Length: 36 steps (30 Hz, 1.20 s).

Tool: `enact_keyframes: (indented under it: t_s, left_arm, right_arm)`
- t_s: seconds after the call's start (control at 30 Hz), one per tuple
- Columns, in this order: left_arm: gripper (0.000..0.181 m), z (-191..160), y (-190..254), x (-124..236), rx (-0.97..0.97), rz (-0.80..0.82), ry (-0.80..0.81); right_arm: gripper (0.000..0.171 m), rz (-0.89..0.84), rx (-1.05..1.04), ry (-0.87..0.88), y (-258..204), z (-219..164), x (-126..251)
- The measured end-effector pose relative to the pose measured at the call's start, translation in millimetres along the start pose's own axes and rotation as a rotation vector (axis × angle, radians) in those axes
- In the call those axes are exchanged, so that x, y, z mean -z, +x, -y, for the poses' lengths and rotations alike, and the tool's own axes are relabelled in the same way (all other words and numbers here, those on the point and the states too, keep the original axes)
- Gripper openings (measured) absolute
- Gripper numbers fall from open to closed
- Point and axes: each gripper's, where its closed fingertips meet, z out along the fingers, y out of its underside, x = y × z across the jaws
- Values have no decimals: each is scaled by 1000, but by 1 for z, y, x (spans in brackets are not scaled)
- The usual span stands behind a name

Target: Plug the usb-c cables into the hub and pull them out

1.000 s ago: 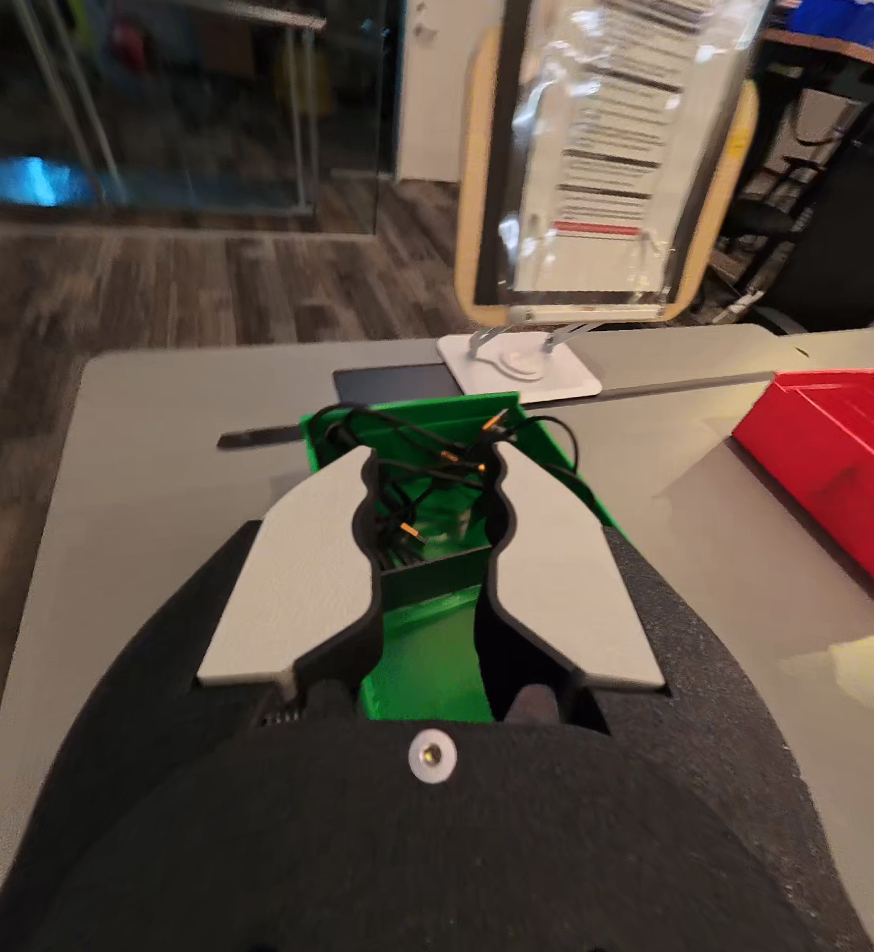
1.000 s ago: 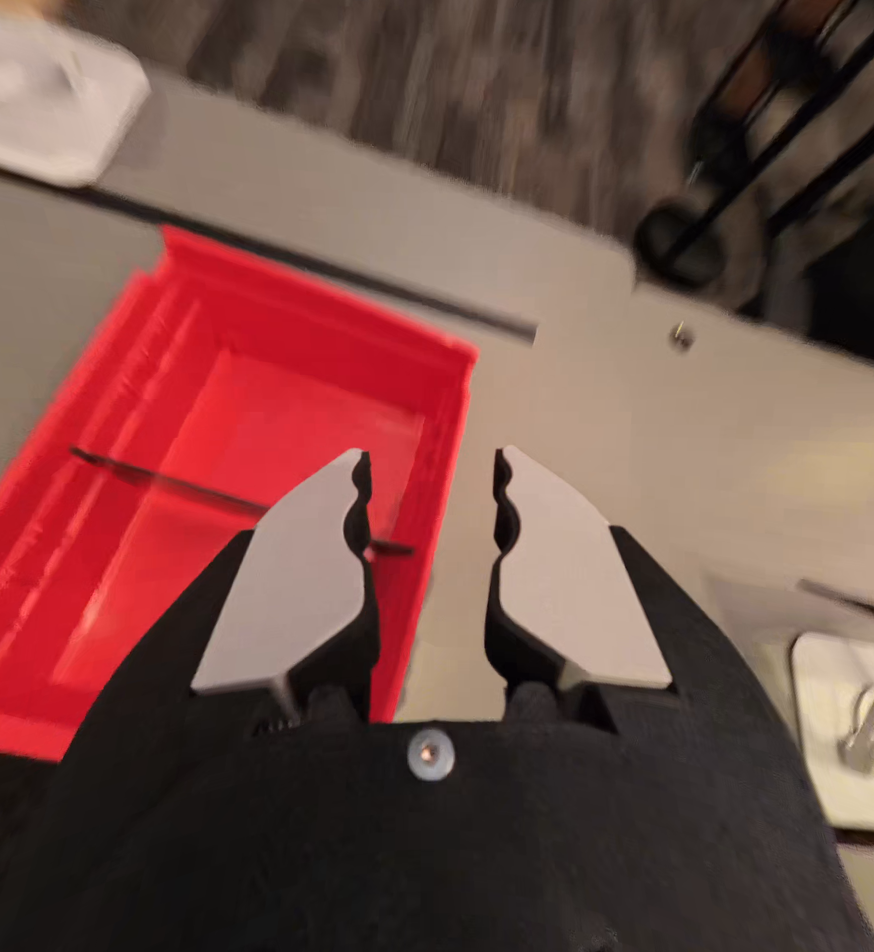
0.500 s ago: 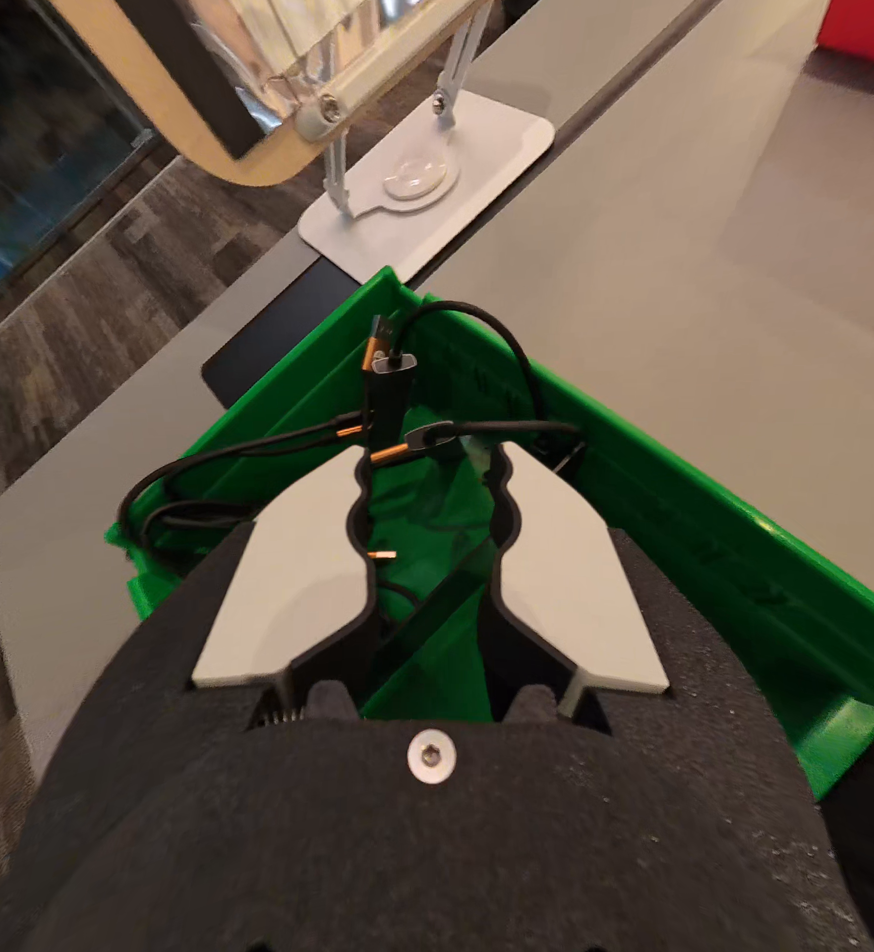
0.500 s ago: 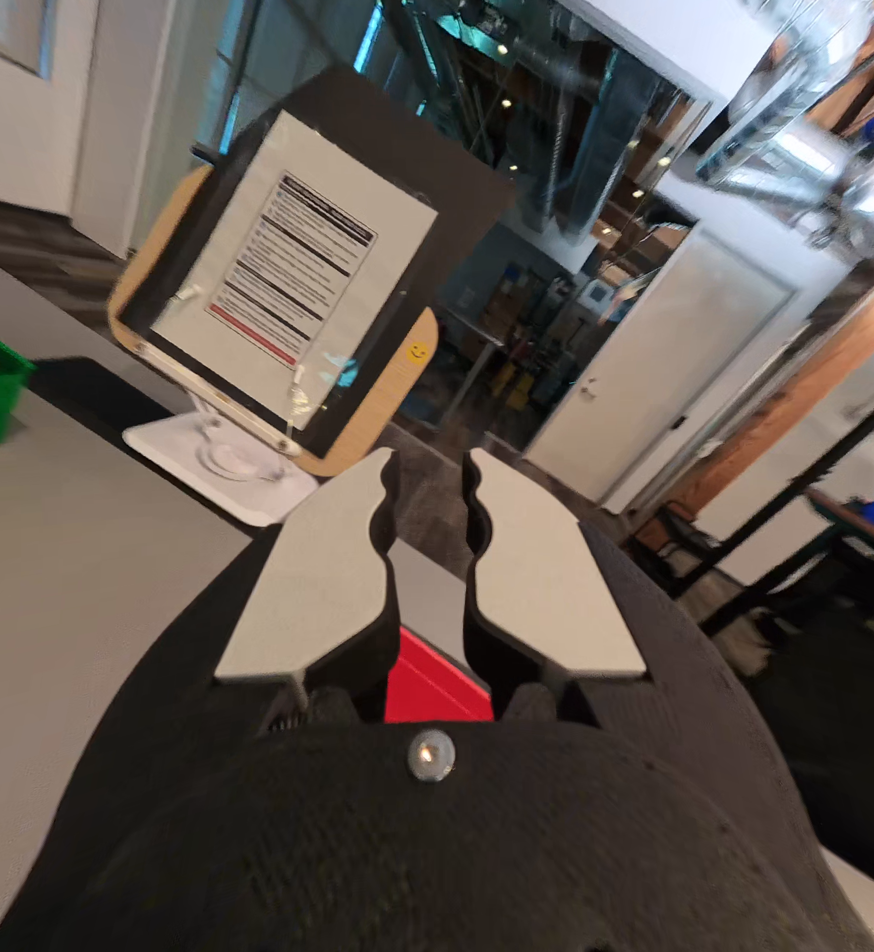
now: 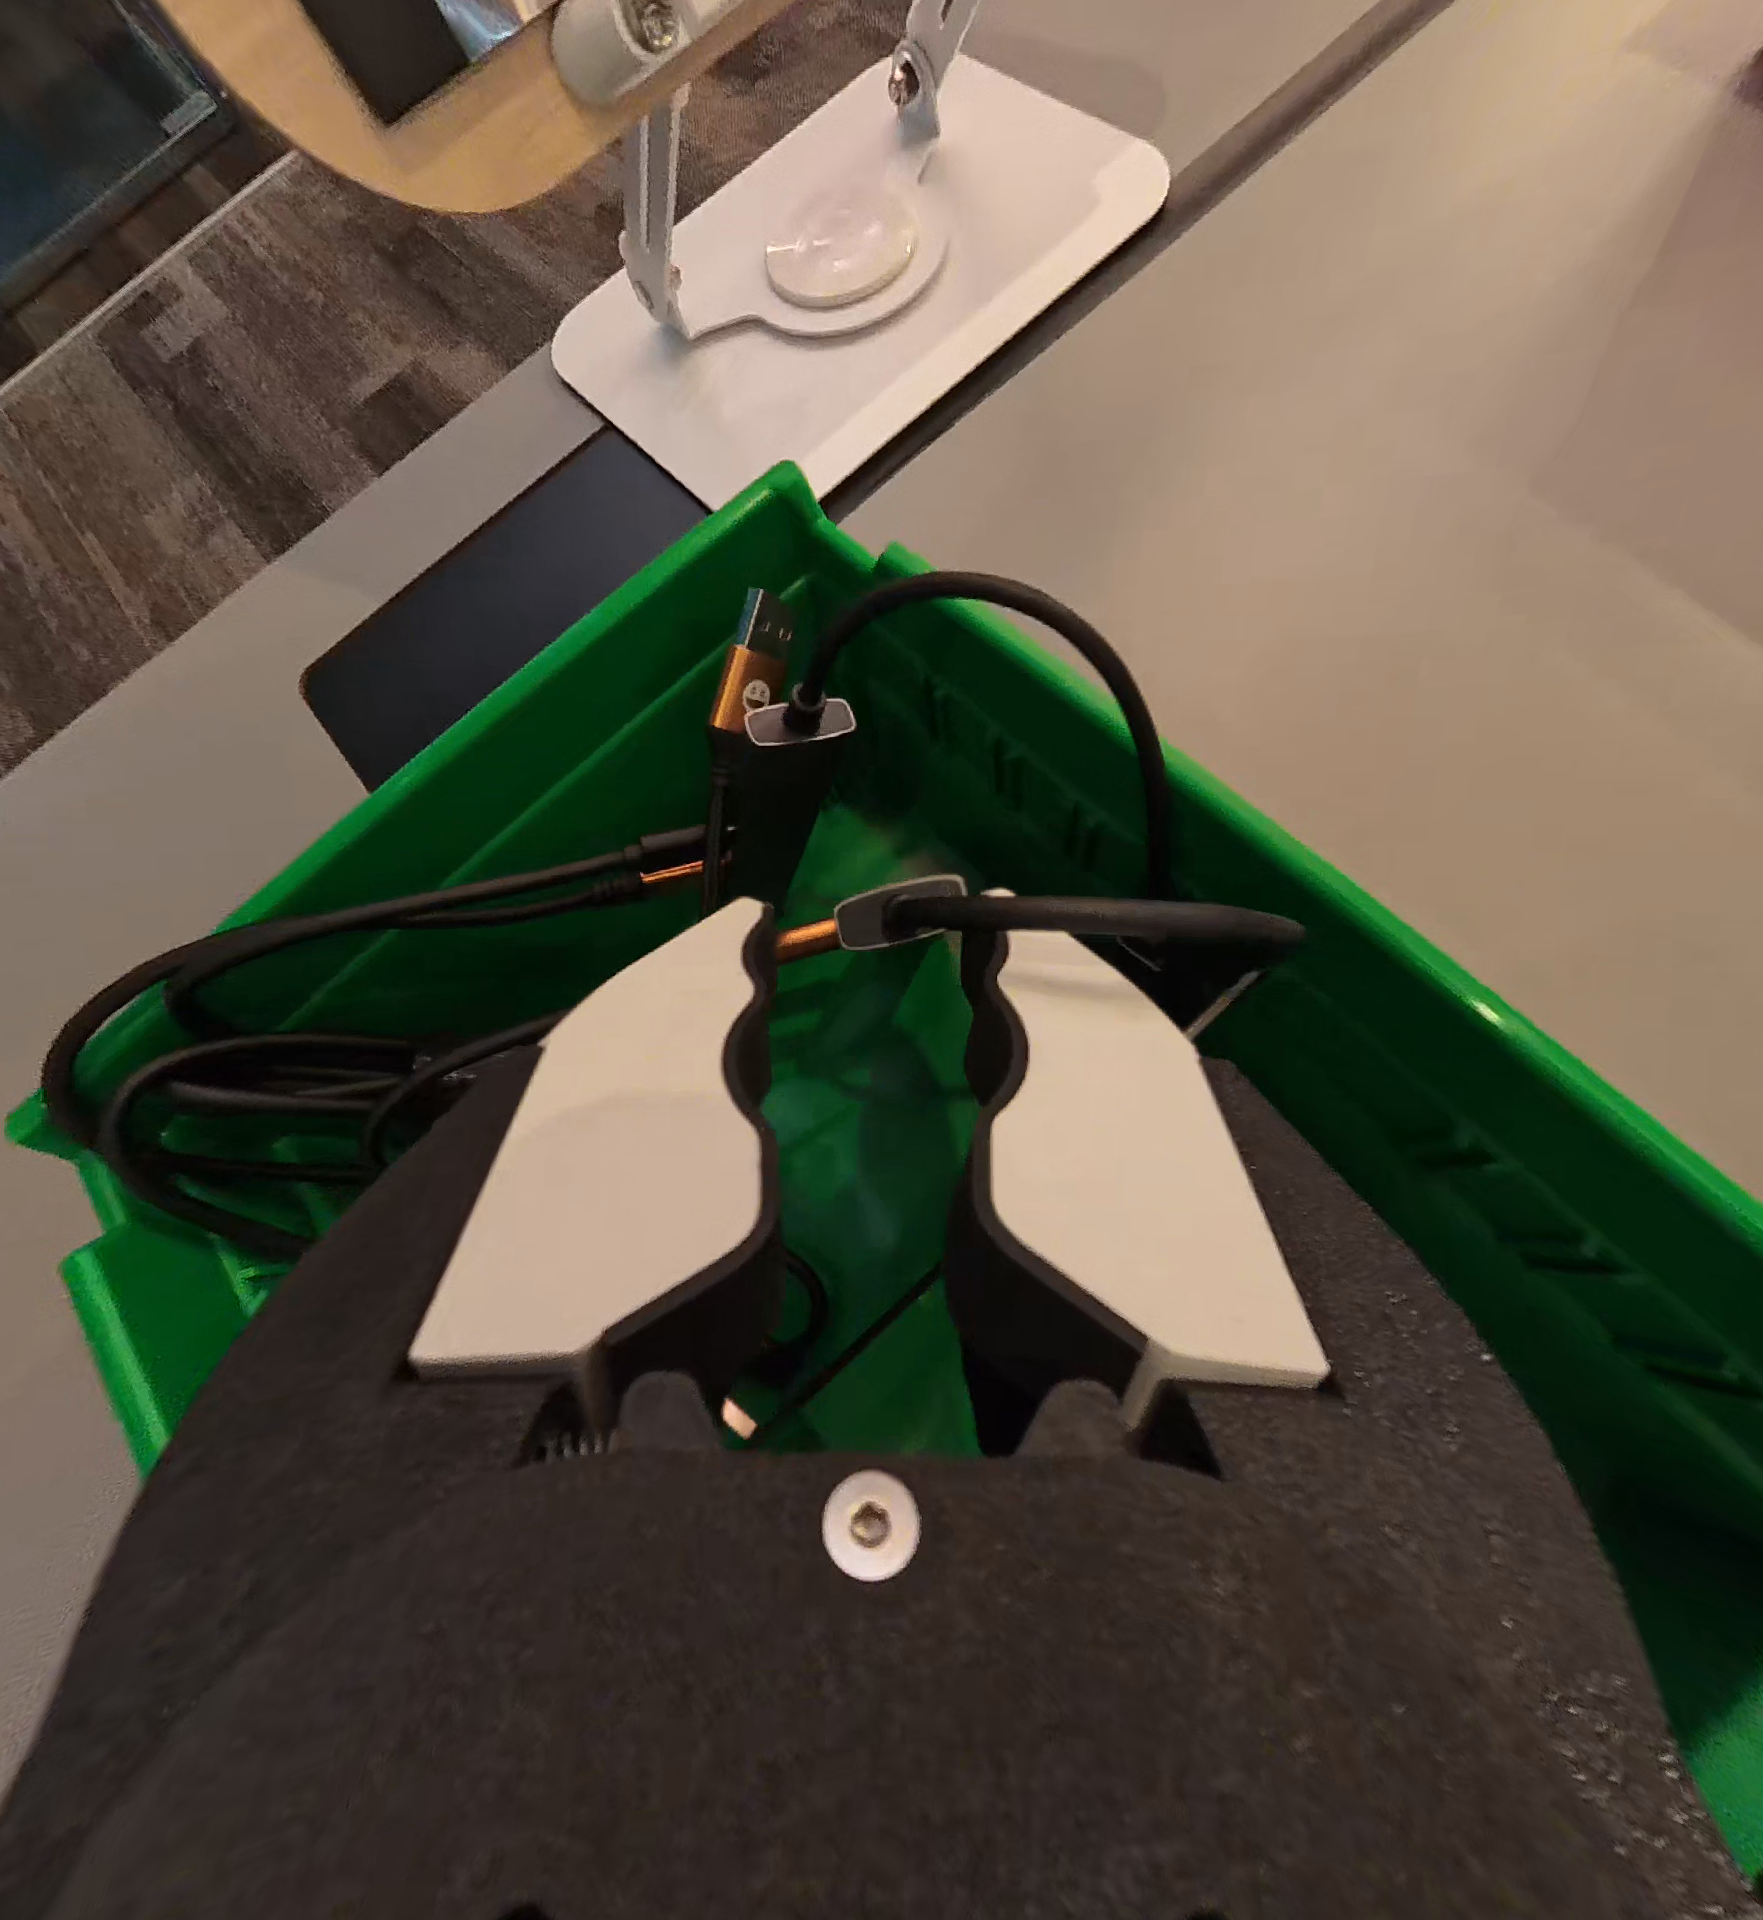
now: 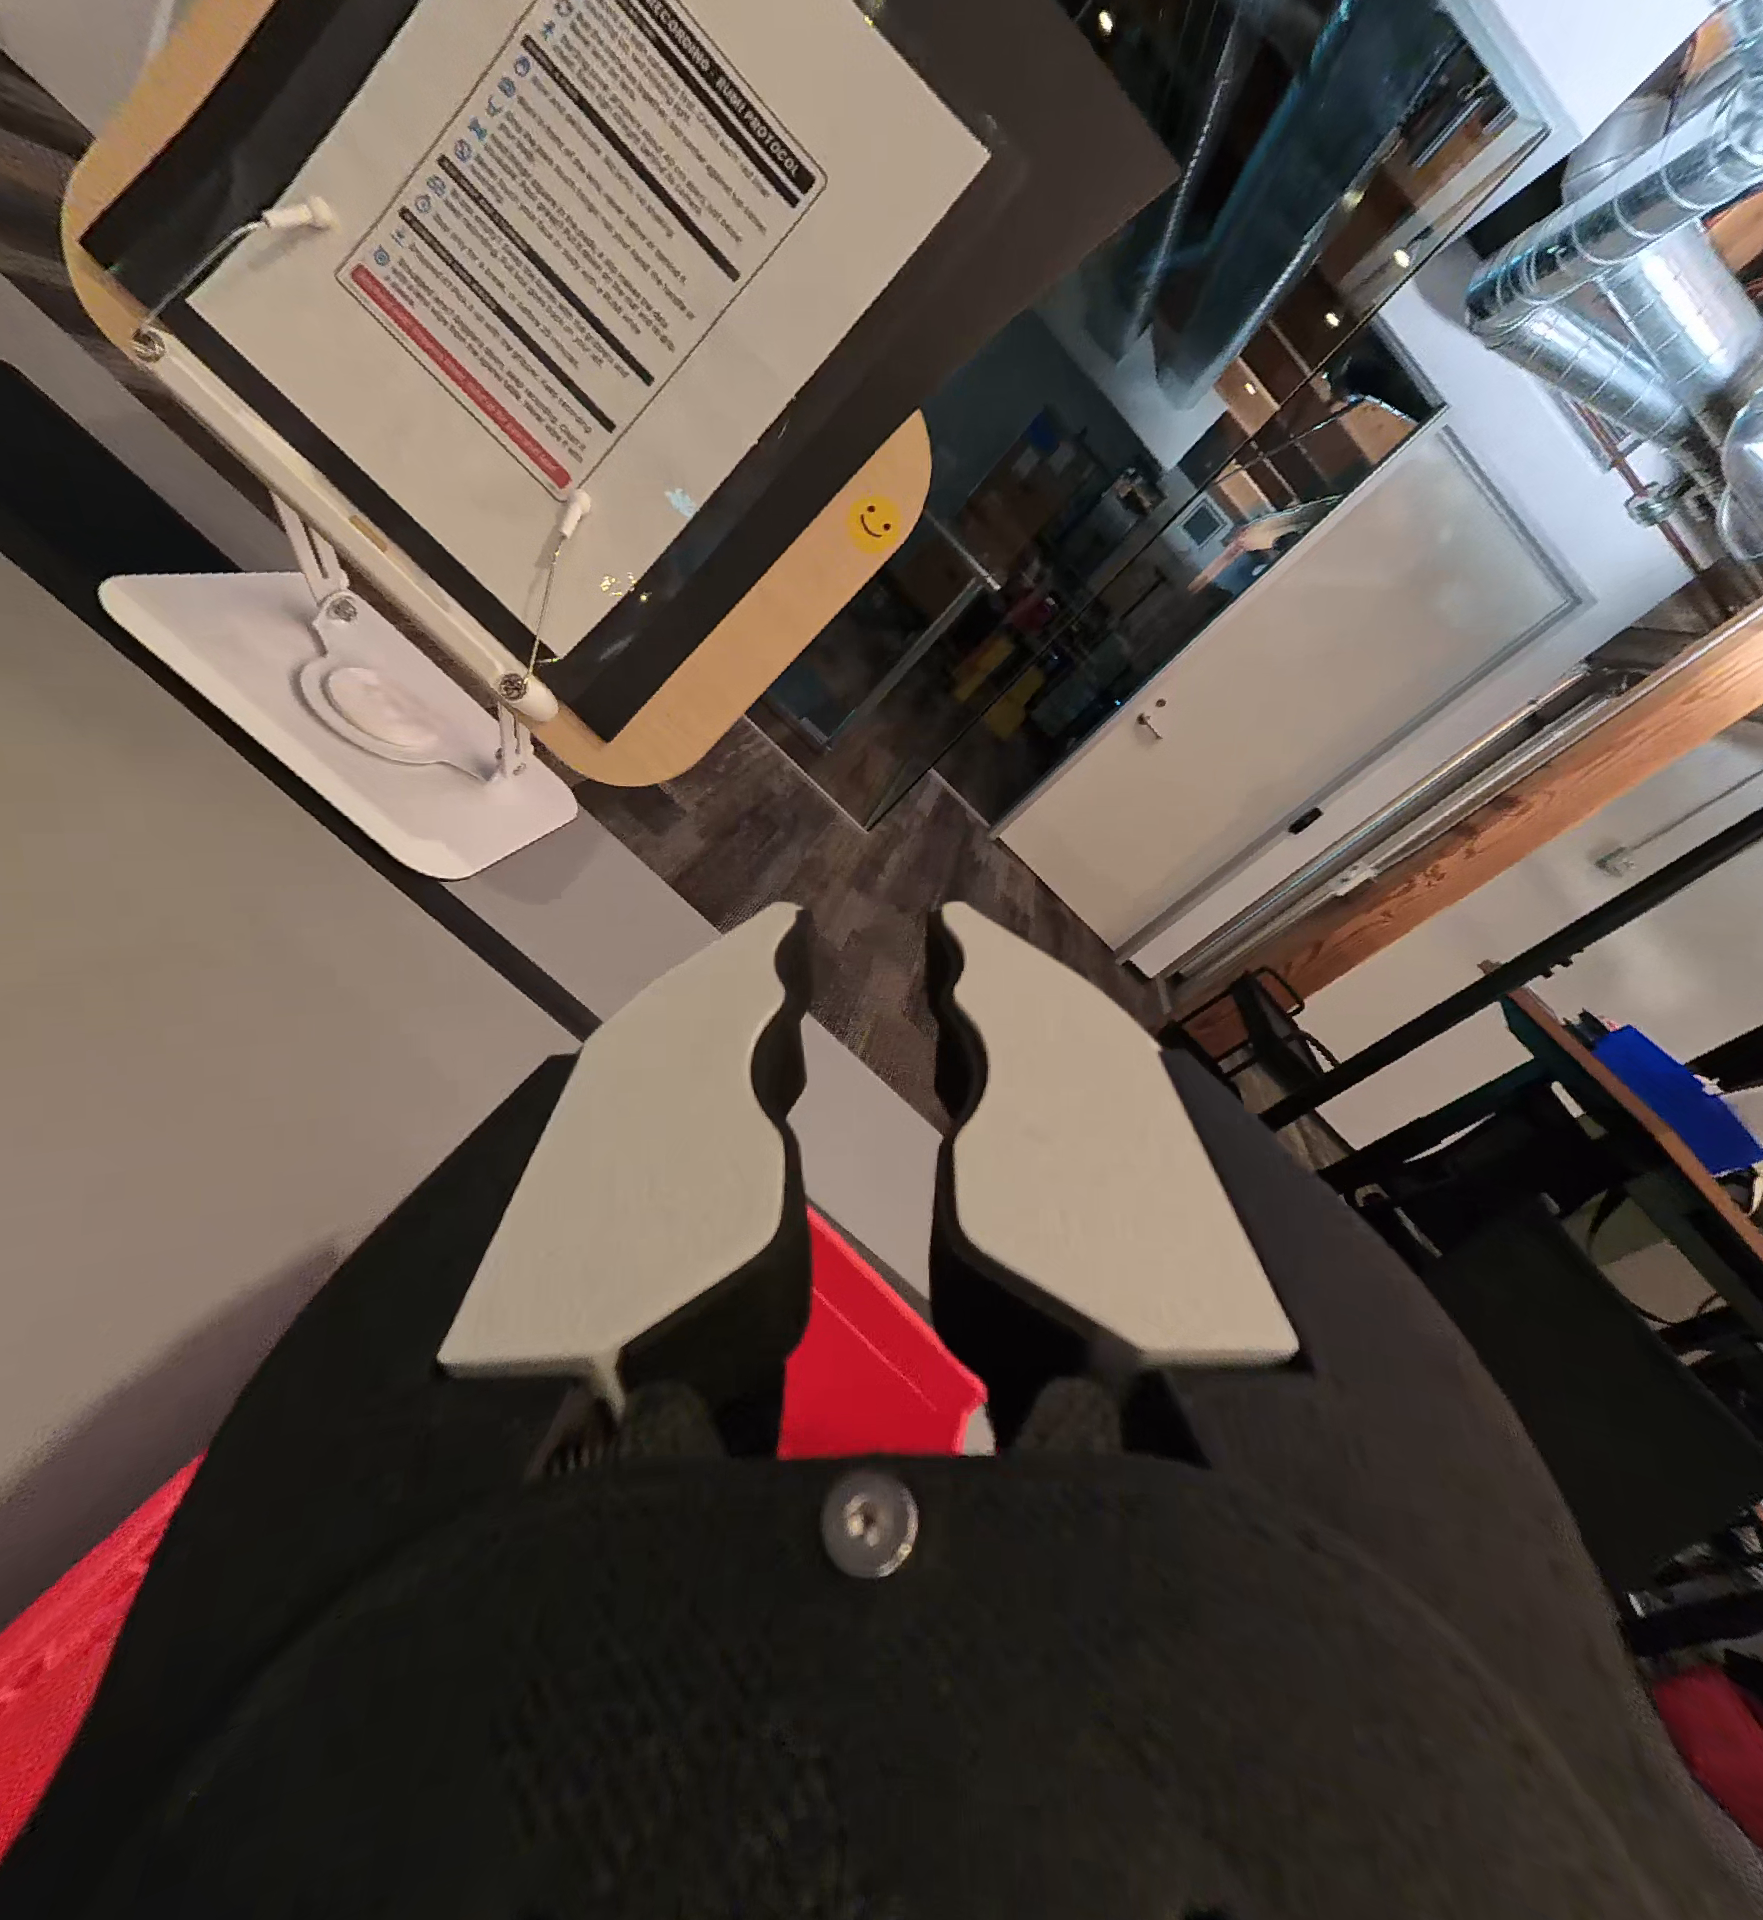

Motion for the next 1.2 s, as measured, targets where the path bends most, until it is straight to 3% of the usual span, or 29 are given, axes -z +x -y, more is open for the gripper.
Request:
enact_keyframes:
  t_s: [0.03, 0.23, 0.67, 0.9, 1.03, 1.2]
  left_arm:
    - [34, 1, -1, -1, 19, -6, 7]
    - [24, 18, -5, 19, 84, -32, 99]
    - [22, 89, -36, 155, 292, 102, 640]
    - [22, 105, -32, 207, 311, 136, 817]
    - [19, 121, -10, 241, 297, 11, 969]
    - [17, 123, -1, 248, 304, -42, 969]
  right_arm:
    - [21, -1, -5, 6, 1, 1, 1]
    - [20, 19, -12, 35, -5, 8, 0]
    - [19, 68, -3, 29, -19, 7, -7]
    - [19, 137, 4, 25, -40, 9, -17]
    - [19, 190, 20, 12, -58, 8, -26]
    - [19, 266, 49, 13, -86, 15, -35]
